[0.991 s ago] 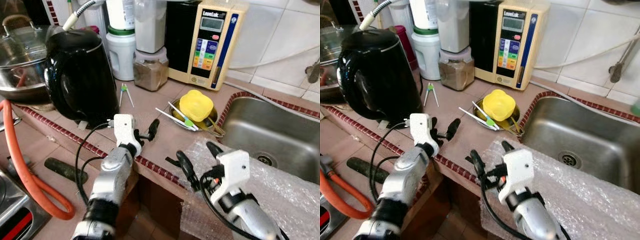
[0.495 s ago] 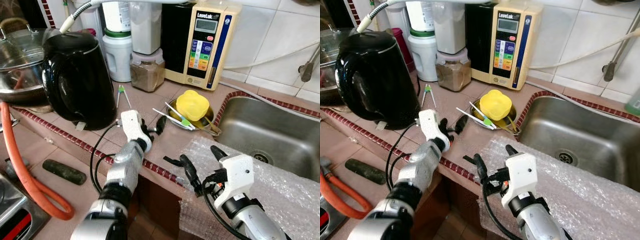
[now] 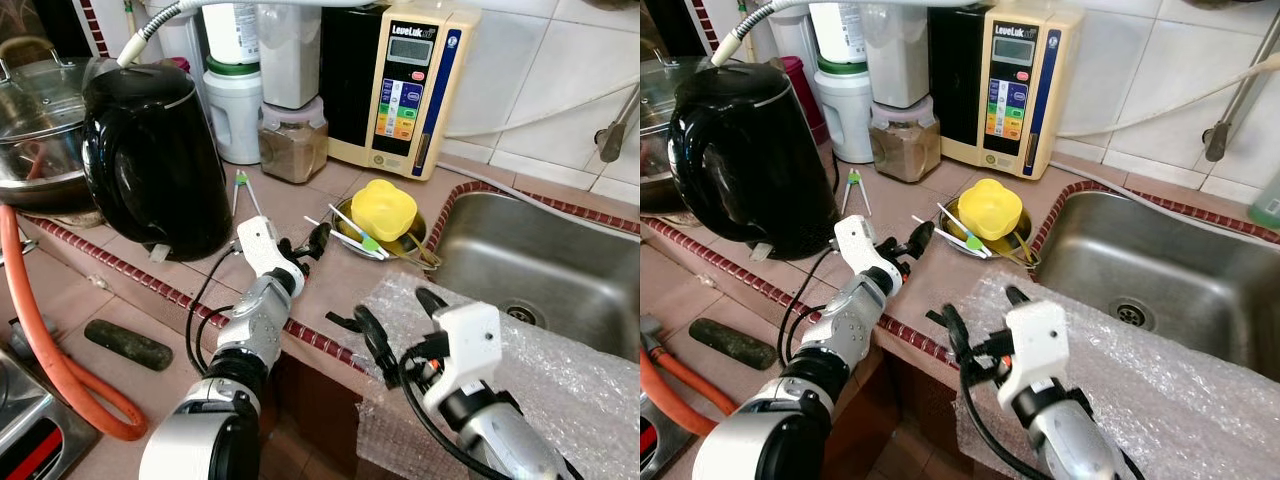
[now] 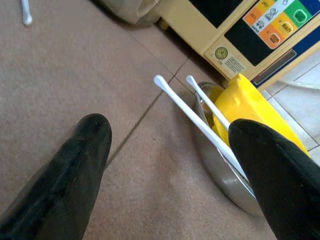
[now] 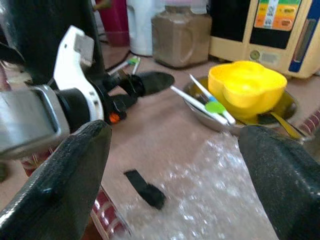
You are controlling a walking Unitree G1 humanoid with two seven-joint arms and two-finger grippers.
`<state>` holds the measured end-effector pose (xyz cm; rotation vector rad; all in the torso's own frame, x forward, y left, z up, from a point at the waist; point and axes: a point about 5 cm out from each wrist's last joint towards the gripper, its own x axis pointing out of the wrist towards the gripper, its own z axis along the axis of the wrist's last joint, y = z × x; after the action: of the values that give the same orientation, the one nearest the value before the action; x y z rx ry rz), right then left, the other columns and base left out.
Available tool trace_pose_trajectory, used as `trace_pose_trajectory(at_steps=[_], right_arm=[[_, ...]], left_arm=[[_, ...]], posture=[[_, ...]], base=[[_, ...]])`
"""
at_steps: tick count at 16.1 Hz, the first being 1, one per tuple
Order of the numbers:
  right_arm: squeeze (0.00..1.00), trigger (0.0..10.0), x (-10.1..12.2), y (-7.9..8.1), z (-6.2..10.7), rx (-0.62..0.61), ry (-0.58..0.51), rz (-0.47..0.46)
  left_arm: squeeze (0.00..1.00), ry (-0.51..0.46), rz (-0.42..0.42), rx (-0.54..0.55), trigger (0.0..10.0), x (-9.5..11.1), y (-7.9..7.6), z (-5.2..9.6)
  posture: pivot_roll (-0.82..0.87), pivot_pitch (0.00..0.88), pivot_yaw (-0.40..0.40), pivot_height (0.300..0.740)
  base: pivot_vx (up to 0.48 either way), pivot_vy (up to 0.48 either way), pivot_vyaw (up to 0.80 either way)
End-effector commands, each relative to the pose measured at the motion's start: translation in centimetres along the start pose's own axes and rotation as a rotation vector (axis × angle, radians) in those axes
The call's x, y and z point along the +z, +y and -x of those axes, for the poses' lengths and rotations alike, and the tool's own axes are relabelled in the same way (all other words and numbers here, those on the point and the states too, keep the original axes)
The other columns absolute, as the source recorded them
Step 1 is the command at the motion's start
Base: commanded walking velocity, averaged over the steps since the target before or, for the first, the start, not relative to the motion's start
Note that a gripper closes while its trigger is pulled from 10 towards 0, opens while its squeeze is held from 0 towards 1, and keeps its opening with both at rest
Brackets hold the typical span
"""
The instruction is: Kitchen organization
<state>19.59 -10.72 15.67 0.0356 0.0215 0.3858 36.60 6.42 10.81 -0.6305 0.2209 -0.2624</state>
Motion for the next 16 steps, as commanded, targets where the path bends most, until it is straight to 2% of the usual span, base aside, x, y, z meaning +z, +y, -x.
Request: trace_pose_trajectory(at_steps=[1,3,4,5,6,7,9,10,12,13,14,16], right_arm=[[0.0,10.0,0.7,0.1,0.2,-0.009,-0.025,-0.013],[0.0,10.0,0.7,0.3,0.1,-0.009,-0.024,-0.02],[0.0,10.0,0.7,0.4,0.1,-0.001,-0.024,-0.02],[0.0,10.0,0.5,0.4,0.0,-0.001,-0.013,0.003],[0.0,10.0,0.2,0.2,0.0,-0.011,-0.003,0.021],[0.0,10.0,-0.1,-0.4,-0.1,-0.054,0.005,0.047],[0.0,10.0,-0.3,-1.0,-0.1,-0.092,0.001,0.065],[0.0,10.0,-0.4,-1.6,-0.2,-0.113,-0.004,0.112],[0.0,10.0,-0.5,-1.8,-0.5,-0.118,-0.014,0.1],[0.0,10.0,-0.7,-1.9,-1.0,-0.11,-0.02,0.102],[0.0,10.0,-0.7,-1.9,-1.1,-0.11,-0.022,0.103],[0.0,10.0,-0.6,-2.0,-1.3,-0.114,-0.041,0.11]], left_arm=[[1.0,0.039,0.07,-0.084,10.0,-1.3,-4.3,-0.9],[1.0,0.054,0.102,-0.08,10.0,-1.6,-4.6,-1.0],[0.78,0.071,0.133,-0.097,10.0,-1.8,-5.4,-1.2],[0.0,0.07,0.109,-0.139,10.0,-1.7,-6.4,-1.4],[0.0,0.07,0.1,-0.155,10.0,-1.7,-6.8,-1.4],[0.0,0.072,0.054,-0.168,10.0,-1.6,-7.1,-1.5],[0.0,0.044,-0.009,-0.208,10.0,-0.9,-7.0,-1.5],[0.0,0.021,-0.037,-0.227,10.0,-0.1,-6.3,-1.3],[0.0,-0.001,-0.077,-0.242,10.0,0.4,-5.1,-0.8],[0.0,-0.022,-0.167,-0.253,10.0,0.6,-3.7,0.3],[0.0,-0.026,-0.184,-0.255,10.0,0.6,-3.5,0.5],[0.0,-0.04,-0.273,-0.277,10.0,0.5,-2.5,1.7]], posture=[[-0.13,0.018,0.048,0.74],[-0.14,0.019,0.051,0.74],[-0.14,0.02,0.055,0.74],[-0.15,0.015,0.056,0.74],[-0.14,0.009,0.056,0.74],[-0.14,0.003,0.056,0.74],[-0.13,0.0,0.055,0.74],[-0.12,0.0,0.054,0.74],[-0.09,0.0,0.048,0.74],[-0.07,0.0,0.044,0.74],[-0.07,0.0,0.044,0.74],[-0.05,0.0,0.04,0.74]], base=[[0.0,0.0,0.0],[0.0,0.0,0.0],[0.0,0.0,0.0],[0.0,0.0,0.0],[0.0,0.0,0.0],[0.0,0.0,0.0],[0.0,0.0,0.0],[0.0,0.0,0.0],[0.0,0.0,0.0],[0.0,0.0,0.0],[0.0,0.0,0.0],[0.0,0.0,0.0]])
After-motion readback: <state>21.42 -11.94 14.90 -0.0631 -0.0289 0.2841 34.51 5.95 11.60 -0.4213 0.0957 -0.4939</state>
